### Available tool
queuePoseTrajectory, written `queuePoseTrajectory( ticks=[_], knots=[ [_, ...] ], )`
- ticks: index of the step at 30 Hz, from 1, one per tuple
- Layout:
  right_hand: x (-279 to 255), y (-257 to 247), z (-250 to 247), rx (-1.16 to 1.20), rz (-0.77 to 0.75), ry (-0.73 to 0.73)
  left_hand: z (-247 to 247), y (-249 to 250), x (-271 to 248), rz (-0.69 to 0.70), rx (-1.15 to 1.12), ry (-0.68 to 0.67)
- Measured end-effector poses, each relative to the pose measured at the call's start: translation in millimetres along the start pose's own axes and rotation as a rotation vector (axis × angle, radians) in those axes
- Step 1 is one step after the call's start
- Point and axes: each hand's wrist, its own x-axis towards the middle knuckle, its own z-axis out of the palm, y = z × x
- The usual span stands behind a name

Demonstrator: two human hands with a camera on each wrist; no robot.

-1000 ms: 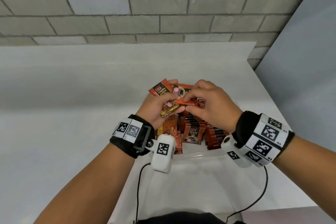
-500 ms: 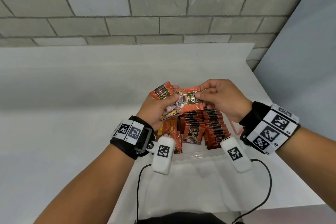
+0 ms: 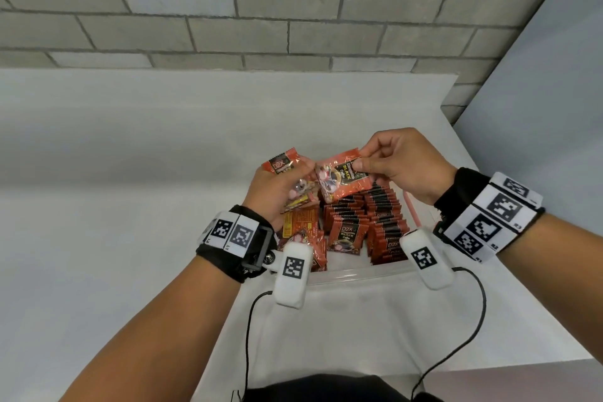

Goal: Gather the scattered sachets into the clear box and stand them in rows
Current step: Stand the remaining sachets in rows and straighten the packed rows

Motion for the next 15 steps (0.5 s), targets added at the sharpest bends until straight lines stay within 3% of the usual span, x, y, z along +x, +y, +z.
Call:
queuePoseTrajectory(
  ticks=[3,7,15],
  knots=[
    [-1.2,-0.9,-5.8,-0.222,0.054,-0.196,-12.3,2.4,5.4,-0.068,-0.147,0.063],
    [-5.2,8.8,11.3,-0.672,0.057,-0.443,-20.1,-0.1,8.1,-0.11,-0.234,0.042],
    [6.0,10.0,41.2,-1.05,-0.019,-0.605,-19.2,0.9,6.8,-0.119,-0.284,0.015]
  ],
)
